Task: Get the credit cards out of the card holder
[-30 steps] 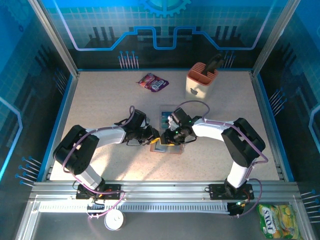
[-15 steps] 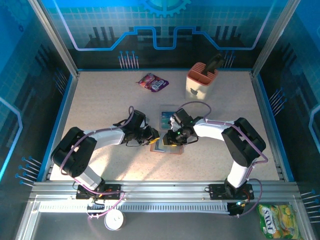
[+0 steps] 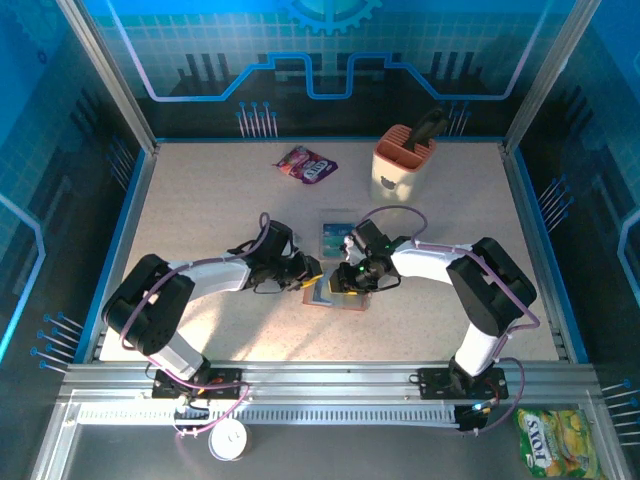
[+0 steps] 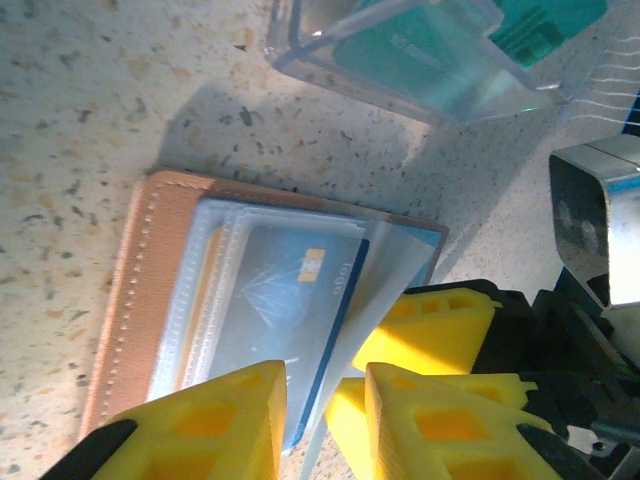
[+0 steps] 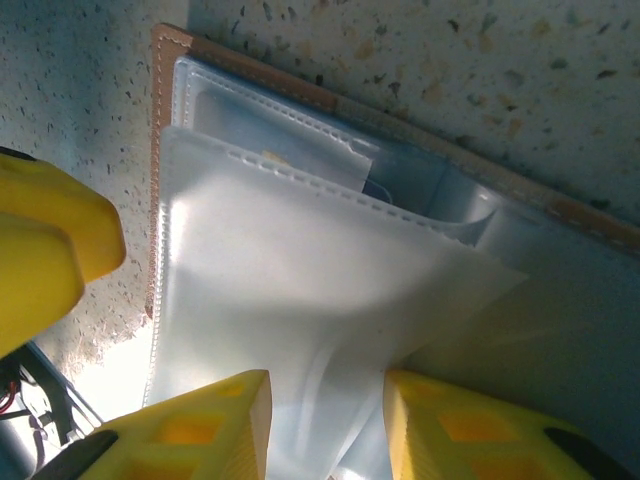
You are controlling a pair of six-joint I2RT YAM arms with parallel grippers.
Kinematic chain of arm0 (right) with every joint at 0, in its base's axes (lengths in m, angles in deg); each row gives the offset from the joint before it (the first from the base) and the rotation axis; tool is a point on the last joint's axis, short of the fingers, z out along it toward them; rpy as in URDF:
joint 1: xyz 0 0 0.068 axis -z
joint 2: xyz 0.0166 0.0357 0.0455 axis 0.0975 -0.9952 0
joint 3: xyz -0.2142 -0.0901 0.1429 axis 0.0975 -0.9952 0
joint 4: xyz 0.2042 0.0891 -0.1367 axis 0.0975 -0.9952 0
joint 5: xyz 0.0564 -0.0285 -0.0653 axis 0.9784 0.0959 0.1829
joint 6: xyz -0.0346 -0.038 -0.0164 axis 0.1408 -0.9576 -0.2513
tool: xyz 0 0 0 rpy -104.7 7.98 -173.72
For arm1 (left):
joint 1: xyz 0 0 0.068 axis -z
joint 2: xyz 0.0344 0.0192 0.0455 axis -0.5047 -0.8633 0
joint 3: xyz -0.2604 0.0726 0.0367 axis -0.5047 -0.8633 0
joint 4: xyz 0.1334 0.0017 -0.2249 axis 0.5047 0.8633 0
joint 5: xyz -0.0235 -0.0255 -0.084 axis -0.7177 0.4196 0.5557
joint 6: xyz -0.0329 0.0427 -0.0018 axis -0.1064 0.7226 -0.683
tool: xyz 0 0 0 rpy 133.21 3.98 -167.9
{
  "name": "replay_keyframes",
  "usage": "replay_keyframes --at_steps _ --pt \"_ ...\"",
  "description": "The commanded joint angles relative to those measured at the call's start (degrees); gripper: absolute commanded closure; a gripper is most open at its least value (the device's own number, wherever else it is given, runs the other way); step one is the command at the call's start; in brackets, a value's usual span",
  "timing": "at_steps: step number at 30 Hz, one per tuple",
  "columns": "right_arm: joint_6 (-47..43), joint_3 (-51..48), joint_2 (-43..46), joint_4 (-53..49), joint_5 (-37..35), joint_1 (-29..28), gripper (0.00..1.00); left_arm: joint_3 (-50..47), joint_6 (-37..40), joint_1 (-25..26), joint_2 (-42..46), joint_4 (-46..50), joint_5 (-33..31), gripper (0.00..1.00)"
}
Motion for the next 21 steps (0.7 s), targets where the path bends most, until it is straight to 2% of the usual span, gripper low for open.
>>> replay_keyframes --at_steps 1,15,21 --pt "0.7 -0.9 1.1 1.1 0.3 0.8 0.64 -0.5 -1.7 1.0 -0.5 -3.1 1.9 0.71" --pt "2.8 -3.9 1.7 4.6 1.5 0.9 0.64 -2.3 -5.5 2.7 -2.9 -9.5 1.9 0.71" --pt "3.0 -3.6 1.2 5.0 2.0 0.8 0.63 -1.6 -2.0 2.6 2.1 -1.7 -3.1 0.69"
